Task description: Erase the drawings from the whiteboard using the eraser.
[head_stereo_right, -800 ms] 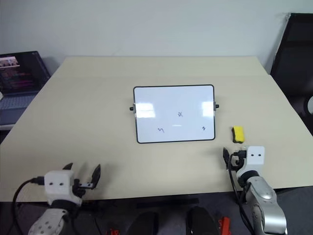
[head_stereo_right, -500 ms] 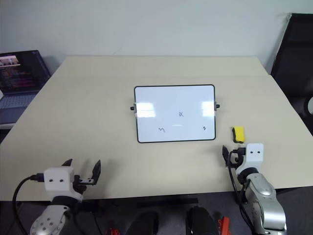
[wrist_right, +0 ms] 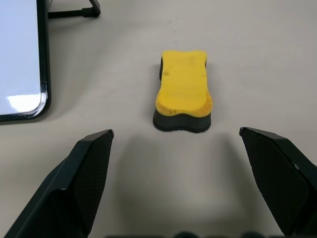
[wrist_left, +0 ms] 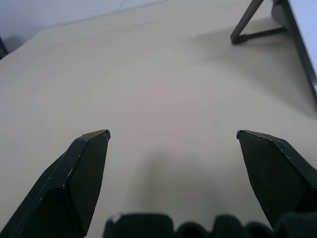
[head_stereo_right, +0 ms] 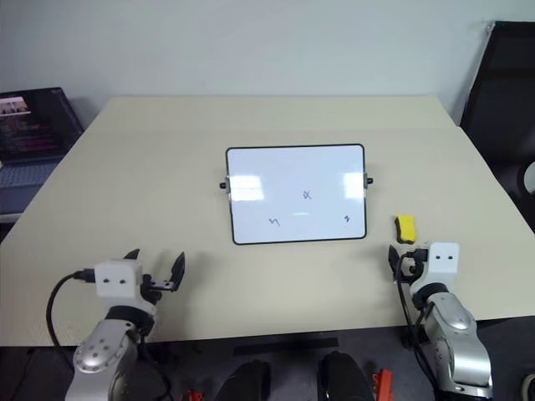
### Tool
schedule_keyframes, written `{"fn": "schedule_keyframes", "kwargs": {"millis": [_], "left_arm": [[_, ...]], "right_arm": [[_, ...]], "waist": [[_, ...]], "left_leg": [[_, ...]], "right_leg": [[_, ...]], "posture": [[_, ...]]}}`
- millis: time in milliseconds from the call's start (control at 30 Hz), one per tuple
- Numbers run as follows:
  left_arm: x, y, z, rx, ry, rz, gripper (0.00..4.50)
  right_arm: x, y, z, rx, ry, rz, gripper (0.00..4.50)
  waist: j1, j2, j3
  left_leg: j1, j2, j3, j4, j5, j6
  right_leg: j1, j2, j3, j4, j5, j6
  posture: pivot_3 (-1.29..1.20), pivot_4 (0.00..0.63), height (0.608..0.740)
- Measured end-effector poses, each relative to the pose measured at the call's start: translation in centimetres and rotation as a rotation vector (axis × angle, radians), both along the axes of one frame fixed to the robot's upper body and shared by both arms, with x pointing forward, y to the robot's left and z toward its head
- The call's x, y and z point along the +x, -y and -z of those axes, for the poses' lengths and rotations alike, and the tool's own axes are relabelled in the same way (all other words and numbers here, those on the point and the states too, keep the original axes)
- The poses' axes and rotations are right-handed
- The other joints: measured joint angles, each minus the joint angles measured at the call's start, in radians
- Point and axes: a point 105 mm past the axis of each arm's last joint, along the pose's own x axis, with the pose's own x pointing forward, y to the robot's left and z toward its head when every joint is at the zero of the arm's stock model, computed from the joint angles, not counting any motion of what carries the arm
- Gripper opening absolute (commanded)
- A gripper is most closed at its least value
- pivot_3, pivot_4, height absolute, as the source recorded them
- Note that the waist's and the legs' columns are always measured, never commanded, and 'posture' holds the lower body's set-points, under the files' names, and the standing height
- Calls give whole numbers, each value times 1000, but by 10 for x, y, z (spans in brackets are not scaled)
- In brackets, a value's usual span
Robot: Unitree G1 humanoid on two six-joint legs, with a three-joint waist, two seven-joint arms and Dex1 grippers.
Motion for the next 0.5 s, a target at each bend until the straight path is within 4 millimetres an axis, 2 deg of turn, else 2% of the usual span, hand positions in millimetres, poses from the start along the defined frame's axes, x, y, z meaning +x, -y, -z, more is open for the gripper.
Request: {"fn": "schedule_keyframes", "kwargs": {"millis": [167,333,500], "left_arm": [[7,-1,0,7,-1,18,4500],[18,3,-11,2,27,74,4500],[31,10,-27,-24,58,165,4500]], "right_arm": [[4,0,-2,4,17,13,4476],[5,0,-4,2,24,13,4476],[4,9,-10,-17,21,30,4476]], "waist": [[1,0,0],[1,0,0],[2,0,0]], "left_leg": [[0,0,-1,0,0,0],[1,-1,0,0,0,0],[1,-1,0,0,0,0]], "right_leg": [[0,1,0,1,0,0],[1,1,0,2,0,0],[1,1,0,2,3,4]], "posture": [[0,150,740],[0,150,740],[0,150,740]]}}
